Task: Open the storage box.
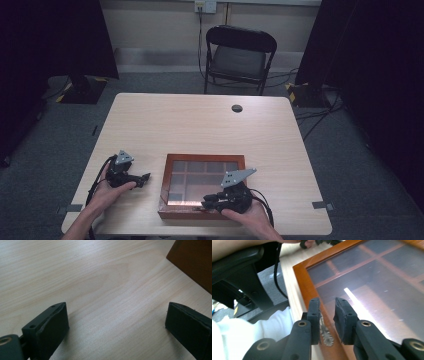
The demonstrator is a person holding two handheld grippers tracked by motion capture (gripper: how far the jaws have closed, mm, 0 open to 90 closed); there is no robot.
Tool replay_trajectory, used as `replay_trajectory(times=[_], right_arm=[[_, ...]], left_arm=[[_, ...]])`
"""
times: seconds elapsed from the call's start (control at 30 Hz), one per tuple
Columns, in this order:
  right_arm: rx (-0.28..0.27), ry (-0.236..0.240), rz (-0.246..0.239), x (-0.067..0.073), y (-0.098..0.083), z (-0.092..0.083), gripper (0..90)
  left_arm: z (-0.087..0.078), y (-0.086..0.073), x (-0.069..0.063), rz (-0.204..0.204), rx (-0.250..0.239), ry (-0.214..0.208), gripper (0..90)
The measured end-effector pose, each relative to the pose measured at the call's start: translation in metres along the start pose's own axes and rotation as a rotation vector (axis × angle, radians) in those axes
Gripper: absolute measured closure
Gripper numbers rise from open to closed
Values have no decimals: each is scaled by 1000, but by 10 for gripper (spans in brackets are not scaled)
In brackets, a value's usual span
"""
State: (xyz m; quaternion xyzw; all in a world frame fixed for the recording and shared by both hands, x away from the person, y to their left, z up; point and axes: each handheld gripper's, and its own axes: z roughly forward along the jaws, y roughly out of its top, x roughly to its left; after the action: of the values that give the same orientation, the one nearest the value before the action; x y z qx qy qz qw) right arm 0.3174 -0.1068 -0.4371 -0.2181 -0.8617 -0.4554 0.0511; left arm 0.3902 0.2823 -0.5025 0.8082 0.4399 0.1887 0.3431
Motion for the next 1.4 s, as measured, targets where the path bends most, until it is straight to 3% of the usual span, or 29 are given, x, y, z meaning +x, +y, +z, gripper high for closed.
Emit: replay_trajectory(times=[0.3, 0.57, 0.83, 1.13, 1.2, 1.3, 1.4], right_arm=[[23, 15, -34, 2, -2, 5, 761], [42, 12, -50, 4, -3, 7, 775], [48, 4, -111, 8, -2, 8, 819], [52, 24, -109, 6, 1, 7, 825], [46, 28, -107, 6, 3, 5, 826], [32, 39, -97, 5, 7, 1, 827], [14, 51, -98, 5, 12, -4, 828]], left_arm=[[-1, -1, 0, -2, -3, -1, 65], [-4, 0, -2, -4, -5, -6, 153], [-8, 3, -5, -1, -8, -25, 169], [-17, 6, -13, 10, -36, -63, 173], [-18, 6, -15, 3, -43, -78, 173], [-22, 7, -18, 22, -47, -91, 172], [-27, 9, -22, 15, -79, -109, 171]])
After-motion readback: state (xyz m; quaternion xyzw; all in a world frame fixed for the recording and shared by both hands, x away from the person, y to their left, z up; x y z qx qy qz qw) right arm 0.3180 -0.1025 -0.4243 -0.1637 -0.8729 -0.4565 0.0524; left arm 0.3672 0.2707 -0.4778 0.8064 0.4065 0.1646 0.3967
